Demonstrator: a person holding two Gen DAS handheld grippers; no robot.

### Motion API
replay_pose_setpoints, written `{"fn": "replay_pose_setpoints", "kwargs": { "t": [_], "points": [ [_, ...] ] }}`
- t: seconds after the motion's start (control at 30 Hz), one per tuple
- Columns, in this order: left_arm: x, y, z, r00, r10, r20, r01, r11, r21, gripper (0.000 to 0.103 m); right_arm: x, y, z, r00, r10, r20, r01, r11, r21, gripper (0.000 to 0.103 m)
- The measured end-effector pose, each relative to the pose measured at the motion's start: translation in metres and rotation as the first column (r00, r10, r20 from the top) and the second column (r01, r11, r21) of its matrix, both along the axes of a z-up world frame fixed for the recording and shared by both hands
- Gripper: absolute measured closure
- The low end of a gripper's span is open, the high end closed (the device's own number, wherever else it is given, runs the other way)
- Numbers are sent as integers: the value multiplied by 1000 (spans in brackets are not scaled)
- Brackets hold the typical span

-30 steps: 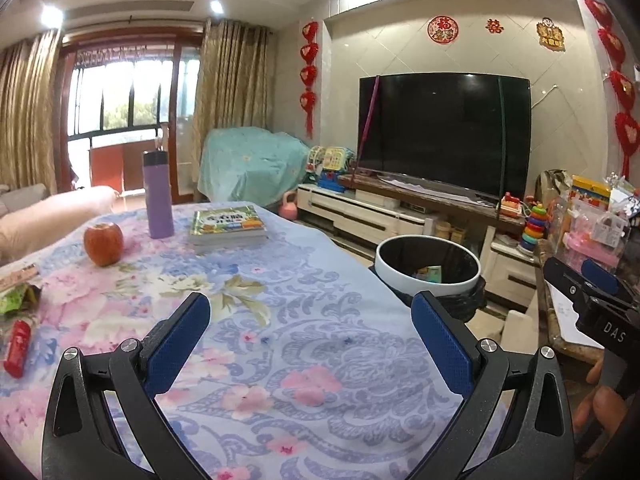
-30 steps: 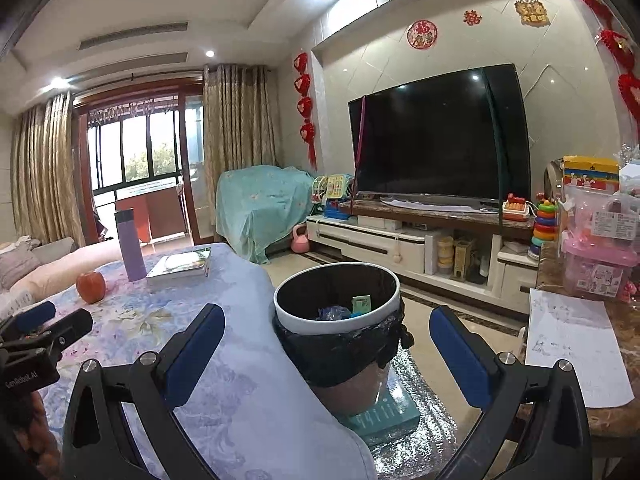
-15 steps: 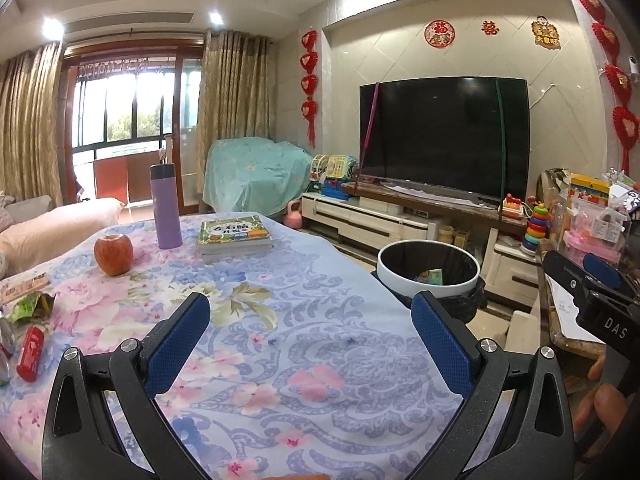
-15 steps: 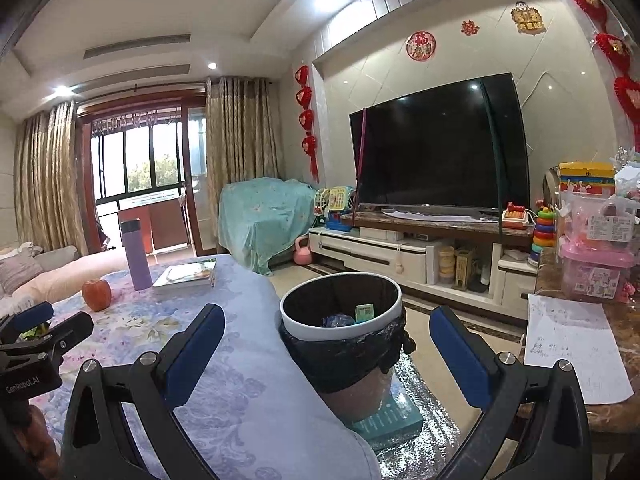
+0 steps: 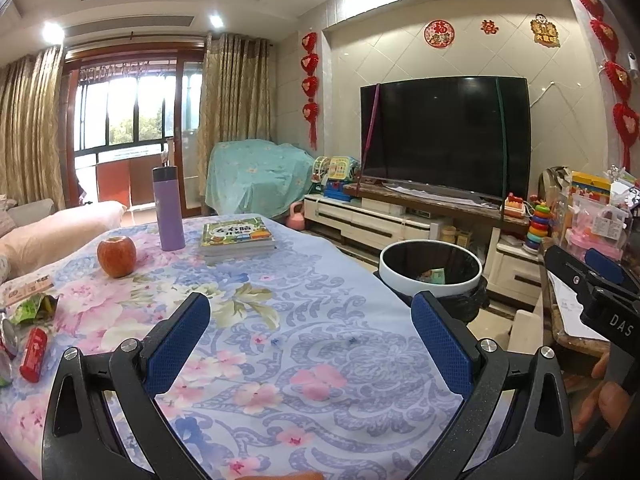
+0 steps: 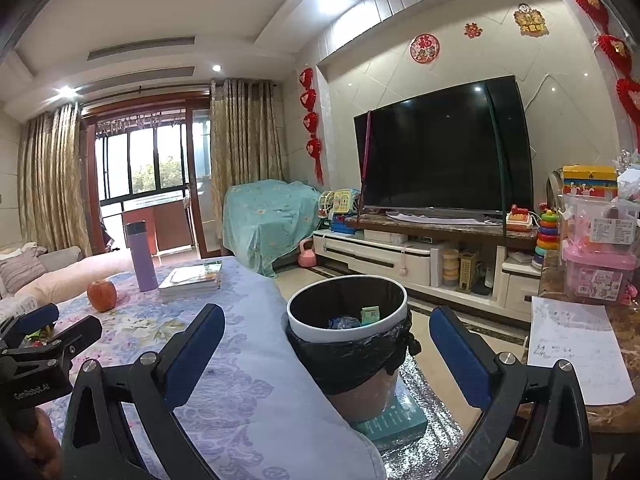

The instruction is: Collect trash

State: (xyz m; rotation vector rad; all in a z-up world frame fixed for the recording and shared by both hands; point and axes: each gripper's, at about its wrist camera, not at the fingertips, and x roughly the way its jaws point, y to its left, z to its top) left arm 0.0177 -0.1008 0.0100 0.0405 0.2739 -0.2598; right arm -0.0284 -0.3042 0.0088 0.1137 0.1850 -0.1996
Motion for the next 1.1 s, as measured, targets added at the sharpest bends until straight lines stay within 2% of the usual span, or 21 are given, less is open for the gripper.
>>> {"fn": "replay_pose_setpoints", "kwargs": {
  "t": [1.1],
  "points": [
    [-1,1,1,1000,-7,-5,7,1000,-5,0,-2,3,3,1000,22,4,-22,1000,18,0]
  ]
}}
